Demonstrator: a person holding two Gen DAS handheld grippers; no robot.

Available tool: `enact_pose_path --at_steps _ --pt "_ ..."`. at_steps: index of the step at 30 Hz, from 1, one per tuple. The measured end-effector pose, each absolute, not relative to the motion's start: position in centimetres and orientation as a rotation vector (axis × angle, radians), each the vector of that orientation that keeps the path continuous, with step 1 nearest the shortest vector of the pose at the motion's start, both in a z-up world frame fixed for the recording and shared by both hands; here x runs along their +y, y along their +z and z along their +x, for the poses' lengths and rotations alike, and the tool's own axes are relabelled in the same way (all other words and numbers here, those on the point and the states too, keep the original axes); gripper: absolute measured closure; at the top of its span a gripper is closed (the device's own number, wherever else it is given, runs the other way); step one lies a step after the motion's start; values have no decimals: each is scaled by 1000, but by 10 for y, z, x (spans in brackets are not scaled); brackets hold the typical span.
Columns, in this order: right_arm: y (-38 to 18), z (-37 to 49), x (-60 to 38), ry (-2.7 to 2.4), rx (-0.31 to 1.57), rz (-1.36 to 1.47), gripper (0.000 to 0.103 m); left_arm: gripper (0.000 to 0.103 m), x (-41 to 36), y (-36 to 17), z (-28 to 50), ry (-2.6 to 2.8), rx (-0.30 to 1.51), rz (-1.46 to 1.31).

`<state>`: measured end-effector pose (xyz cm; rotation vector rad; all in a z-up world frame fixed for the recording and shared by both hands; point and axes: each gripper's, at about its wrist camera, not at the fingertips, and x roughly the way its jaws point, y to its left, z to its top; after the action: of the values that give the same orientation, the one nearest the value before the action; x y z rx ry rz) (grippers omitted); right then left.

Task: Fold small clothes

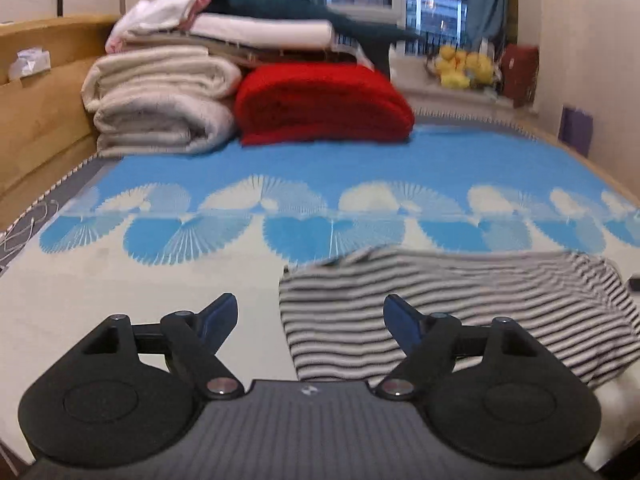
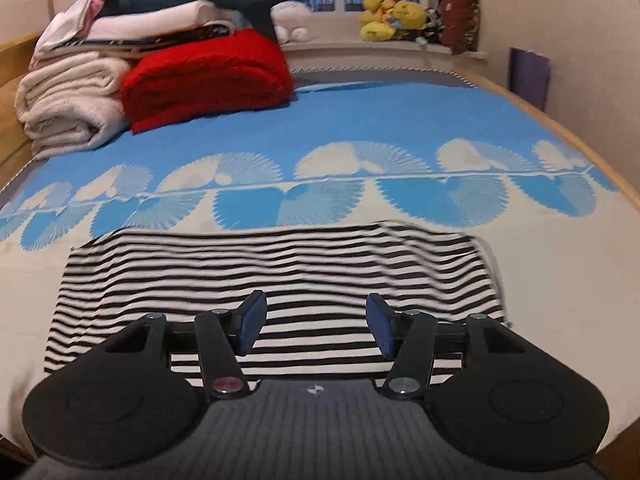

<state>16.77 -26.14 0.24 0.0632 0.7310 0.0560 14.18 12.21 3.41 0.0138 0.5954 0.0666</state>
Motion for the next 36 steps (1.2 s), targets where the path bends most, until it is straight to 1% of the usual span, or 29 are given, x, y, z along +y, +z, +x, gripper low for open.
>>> enact_pose_path --at_steps 1,2,3,4,5,6,7,8,9,10,11,16,26,27,28,32,34,36 --pt "2 168 -252 78 728 46 46 19 125 34 141 72 594 16" --pt "1 168 -241 102 721 20 46 23 128 33 141 77 598 13" --pt "0 167 -230 126 712 -9 47 29 131 31 142 82 605 7" --pt "-1 166 -219 155 705 -37 48 33 134 30 144 84 616 -1" --pt "-3 165 -209 181 702 -56 49 41 136 28 145 88 629 -11" --pt "-5 164 -201 206 701 -67 52 50 139 26 147 89 640 -21" --pt "-7 163 -192 233 700 -80 61 54 142 25 149 90 653 -33" --pt "-8 163 -184 257 700 -93 67 59 144 24 151 92 662 -44" --pt "-9 163 -176 285 699 -108 79 59 145 23 152 97 669 -54" --pt "-11 162 -168 311 694 -128 85 59 147 21 153 105 677 -65" --pt "-12 160 -160 331 686 -151 86 59 148 20 154 114 686 -74" --pt "-18 150 -124 424 653 -275 86 58 153 14 162 156 729 -95" --pt "-42 138 -74 570 639 -421 84 56 166 1 176 203 819 -166" --pt "-45 136 -68 588 641 -437 83 56 165 -1 177 210 828 -168" --pt "-49 135 -63 603 644 -451 79 56 166 -2 179 218 837 -170" --pt "-67 132 -41 674 654 -531 69 51 171 -6 184 232 861 -198" --pt "-77 129 -29 706 652 -582 58 51 173 -8 186 235 873 -216" --pt "-86 127 -20 741 648 -623 54 51 175 -11 188 236 890 -232"
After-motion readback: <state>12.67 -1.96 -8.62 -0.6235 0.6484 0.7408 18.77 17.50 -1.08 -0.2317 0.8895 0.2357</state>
